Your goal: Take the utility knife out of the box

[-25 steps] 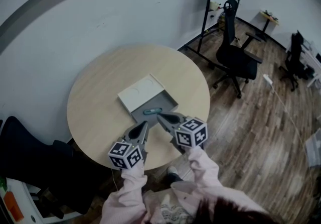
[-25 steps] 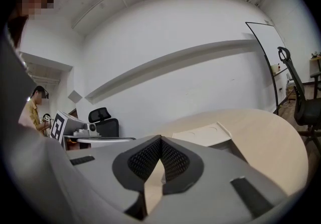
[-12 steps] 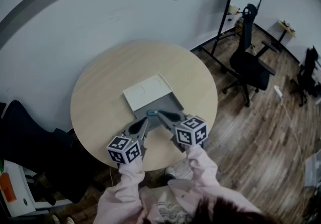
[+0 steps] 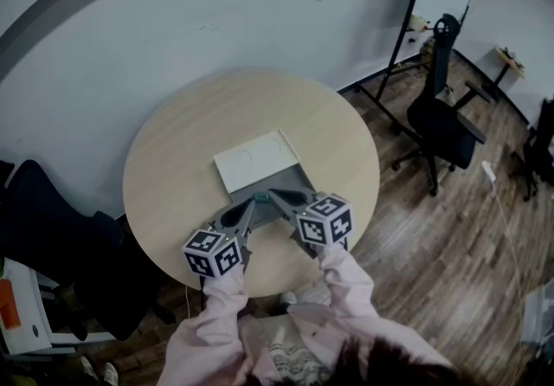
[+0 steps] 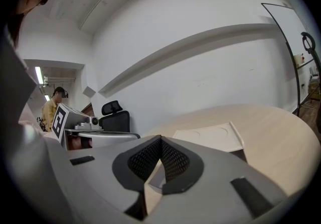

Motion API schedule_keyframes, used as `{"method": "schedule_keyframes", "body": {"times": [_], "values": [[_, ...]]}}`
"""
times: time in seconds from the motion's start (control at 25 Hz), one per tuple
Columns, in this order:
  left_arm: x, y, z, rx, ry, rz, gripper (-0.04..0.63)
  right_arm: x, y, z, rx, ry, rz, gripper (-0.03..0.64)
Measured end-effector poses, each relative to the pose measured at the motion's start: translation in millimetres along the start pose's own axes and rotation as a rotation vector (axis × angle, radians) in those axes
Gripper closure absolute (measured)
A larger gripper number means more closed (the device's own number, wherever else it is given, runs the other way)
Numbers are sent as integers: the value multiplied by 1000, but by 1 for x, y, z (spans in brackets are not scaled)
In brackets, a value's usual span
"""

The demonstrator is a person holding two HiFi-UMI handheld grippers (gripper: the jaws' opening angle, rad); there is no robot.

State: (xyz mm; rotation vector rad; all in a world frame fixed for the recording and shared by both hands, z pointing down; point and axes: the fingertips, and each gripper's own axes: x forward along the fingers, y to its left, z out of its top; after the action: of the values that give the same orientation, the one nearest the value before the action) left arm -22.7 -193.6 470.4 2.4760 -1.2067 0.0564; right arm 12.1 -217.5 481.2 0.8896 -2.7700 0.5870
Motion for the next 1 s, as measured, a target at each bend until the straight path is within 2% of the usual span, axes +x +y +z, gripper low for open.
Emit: {"method": "schedule_keyframes", "body": {"times": [0.48,1.0], "values": [[4,15,-13,-42,47,32,588,20,-10,-9,22,60,23,620],[12,39,-30,-99,119,5,589,50,-23,-22,15,174,11,620]]}}
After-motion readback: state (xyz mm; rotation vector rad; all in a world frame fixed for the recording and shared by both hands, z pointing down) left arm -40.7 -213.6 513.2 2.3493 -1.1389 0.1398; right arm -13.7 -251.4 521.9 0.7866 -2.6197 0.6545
